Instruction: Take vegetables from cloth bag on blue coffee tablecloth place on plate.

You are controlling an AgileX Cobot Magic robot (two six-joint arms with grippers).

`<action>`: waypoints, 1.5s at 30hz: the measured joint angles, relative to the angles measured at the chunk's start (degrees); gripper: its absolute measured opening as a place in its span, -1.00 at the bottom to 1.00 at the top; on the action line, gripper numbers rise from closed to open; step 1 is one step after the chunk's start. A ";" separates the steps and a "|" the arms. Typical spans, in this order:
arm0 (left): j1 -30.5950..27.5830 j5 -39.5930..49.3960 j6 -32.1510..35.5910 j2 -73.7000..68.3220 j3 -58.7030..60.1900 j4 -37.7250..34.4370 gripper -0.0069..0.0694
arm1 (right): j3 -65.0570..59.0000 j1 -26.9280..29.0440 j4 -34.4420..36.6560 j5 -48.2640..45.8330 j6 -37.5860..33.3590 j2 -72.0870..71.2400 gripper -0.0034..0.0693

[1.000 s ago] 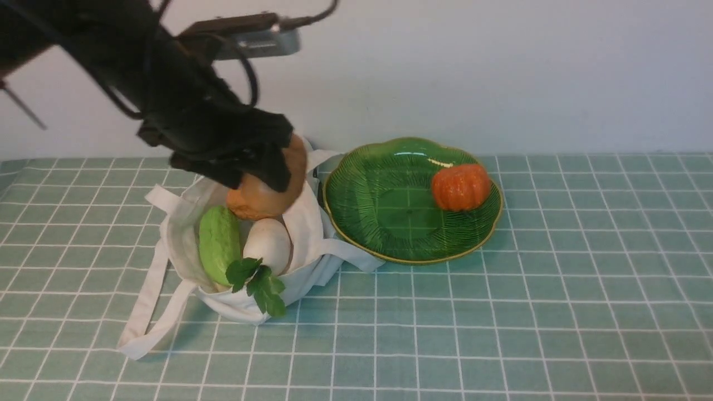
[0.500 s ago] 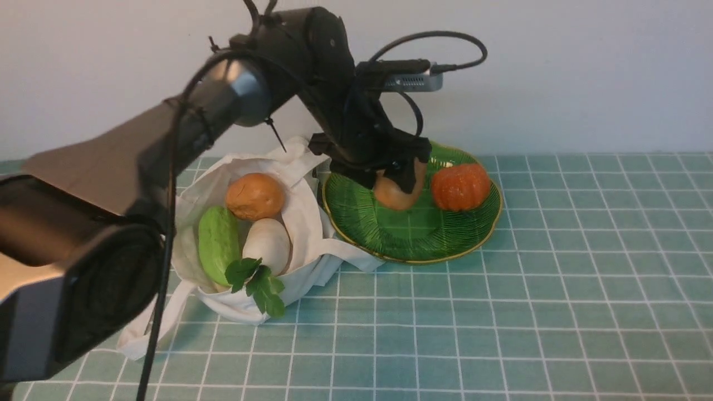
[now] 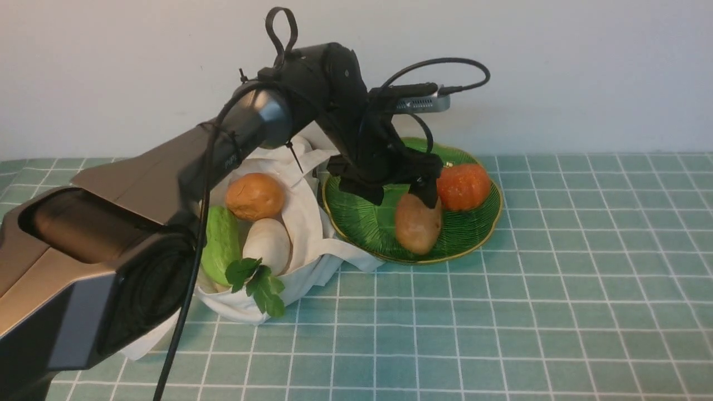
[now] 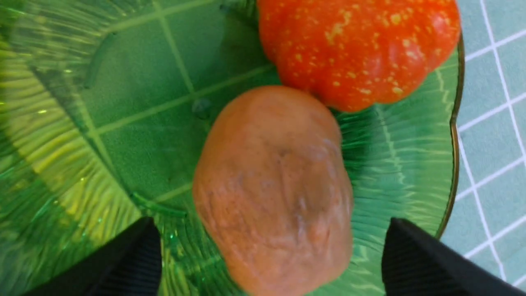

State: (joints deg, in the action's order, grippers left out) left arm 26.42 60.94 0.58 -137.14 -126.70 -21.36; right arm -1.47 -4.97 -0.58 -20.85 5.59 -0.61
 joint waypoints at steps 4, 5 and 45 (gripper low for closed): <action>0.00 6.15 -0.03 2.47 -2.71 5.14 0.83 | 0.00 0.00 0.00 0.00 0.00 0.00 -0.95; 0.00 7.86 -0.58 3.56 -4.08 7.49 0.75 | 0.00 0.00 0.00 0.00 0.00 0.00 -0.95; 0.00 -28.61 -2.56 114.63 99.34 5.95 -0.83 | 0.00 0.00 0.00 0.00 0.00 0.00 -0.95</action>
State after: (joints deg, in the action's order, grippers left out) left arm 26.42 32.33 -1.97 -22.52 -27.37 -15.41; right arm -1.47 -4.97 -0.58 -20.85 5.59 -0.61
